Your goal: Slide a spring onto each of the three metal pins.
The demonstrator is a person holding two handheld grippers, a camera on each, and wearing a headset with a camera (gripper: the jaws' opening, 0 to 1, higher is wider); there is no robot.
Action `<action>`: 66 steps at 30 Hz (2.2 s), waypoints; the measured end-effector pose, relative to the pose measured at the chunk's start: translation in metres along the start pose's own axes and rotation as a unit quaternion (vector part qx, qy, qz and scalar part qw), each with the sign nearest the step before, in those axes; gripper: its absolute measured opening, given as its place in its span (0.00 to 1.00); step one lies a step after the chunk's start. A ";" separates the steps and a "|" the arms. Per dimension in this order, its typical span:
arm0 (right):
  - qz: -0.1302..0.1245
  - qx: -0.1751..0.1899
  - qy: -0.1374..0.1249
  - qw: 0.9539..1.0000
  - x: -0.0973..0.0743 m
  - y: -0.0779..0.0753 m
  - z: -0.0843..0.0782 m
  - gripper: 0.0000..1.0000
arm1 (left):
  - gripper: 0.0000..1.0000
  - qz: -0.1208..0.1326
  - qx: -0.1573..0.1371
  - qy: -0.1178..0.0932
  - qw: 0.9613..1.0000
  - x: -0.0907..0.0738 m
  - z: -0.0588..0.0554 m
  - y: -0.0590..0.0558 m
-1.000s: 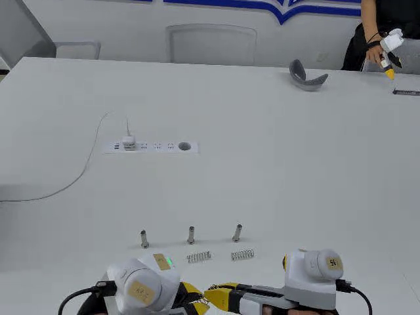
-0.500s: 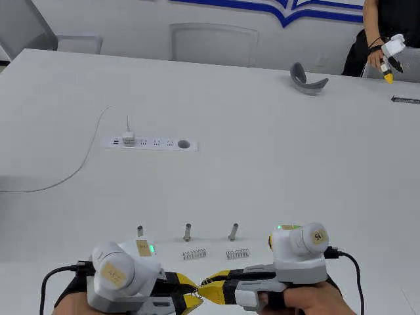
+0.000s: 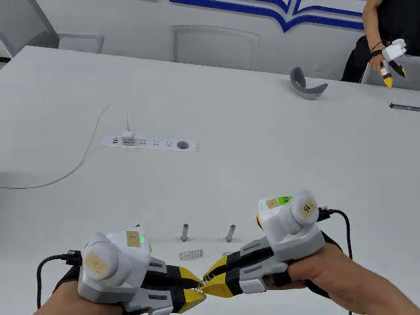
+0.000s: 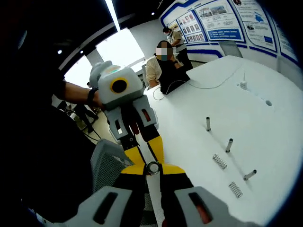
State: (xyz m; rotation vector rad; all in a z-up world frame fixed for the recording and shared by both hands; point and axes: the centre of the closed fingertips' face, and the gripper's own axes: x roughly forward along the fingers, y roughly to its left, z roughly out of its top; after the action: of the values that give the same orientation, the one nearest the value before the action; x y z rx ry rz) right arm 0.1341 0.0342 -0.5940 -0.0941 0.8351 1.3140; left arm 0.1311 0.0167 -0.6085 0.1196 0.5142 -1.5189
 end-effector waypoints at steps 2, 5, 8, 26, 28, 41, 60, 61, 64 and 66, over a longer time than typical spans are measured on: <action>0.005 -0.026 0.014 1.000 -0.001 0.002 0.000 0.12 | 0.10 -0.004 0.001 -0.002 1.000 0.000 0.002 -0.001; 0.010 -0.048 0.035 0.998 -0.002 0.004 0.000 0.12 | 0.10 -0.008 0.004 -0.004 1.000 0.001 0.004 -0.002; 0.014 -0.063 0.053 0.997 -0.002 0.004 0.000 0.12 | 0.10 -0.010 0.005 -0.005 1.000 0.001 0.006 -0.003; 0.034 -0.095 0.091 0.991 0.014 0.012 -0.008 0.12 | 0.10 -0.015 0.018 0.014 1.000 -0.003 -0.008 -0.009; 0.031 -0.095 0.088 0.991 0.016 0.011 -0.007 0.12 | 0.10 -0.011 0.010 0.009 1.000 -0.005 -0.010 -0.007; 0.009 -0.079 0.080 0.994 0.029 0.003 -0.007 0.12 | 0.15 0.021 -0.038 0.006 0.999 -0.024 -0.037 0.008; -0.043 -0.044 0.093 0.994 0.042 -0.018 -0.038 0.12 | 0.24 0.139 -0.107 0.008 0.984 -0.070 -0.086 0.064; -0.045 -0.043 0.092 0.994 0.042 -0.020 -0.038 0.12 | 0.25 0.144 -0.109 0.008 0.984 -0.071 -0.087 0.066; -0.057 -0.040 0.092 0.993 0.044 -0.030 -0.035 0.12 | 0.26 0.165 -0.116 0.008 0.979 -0.078 -0.092 0.075; -0.062 -0.041 0.093 0.993 0.046 -0.036 -0.033 0.12 | 0.28 0.181 -0.120 0.009 0.976 -0.083 -0.095 0.081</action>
State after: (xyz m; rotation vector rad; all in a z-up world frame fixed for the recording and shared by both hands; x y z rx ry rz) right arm 0.1501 0.0442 -0.6583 -0.3336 0.9179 1.2349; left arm 0.1892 0.1355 -0.6798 0.0353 0.6486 -1.0915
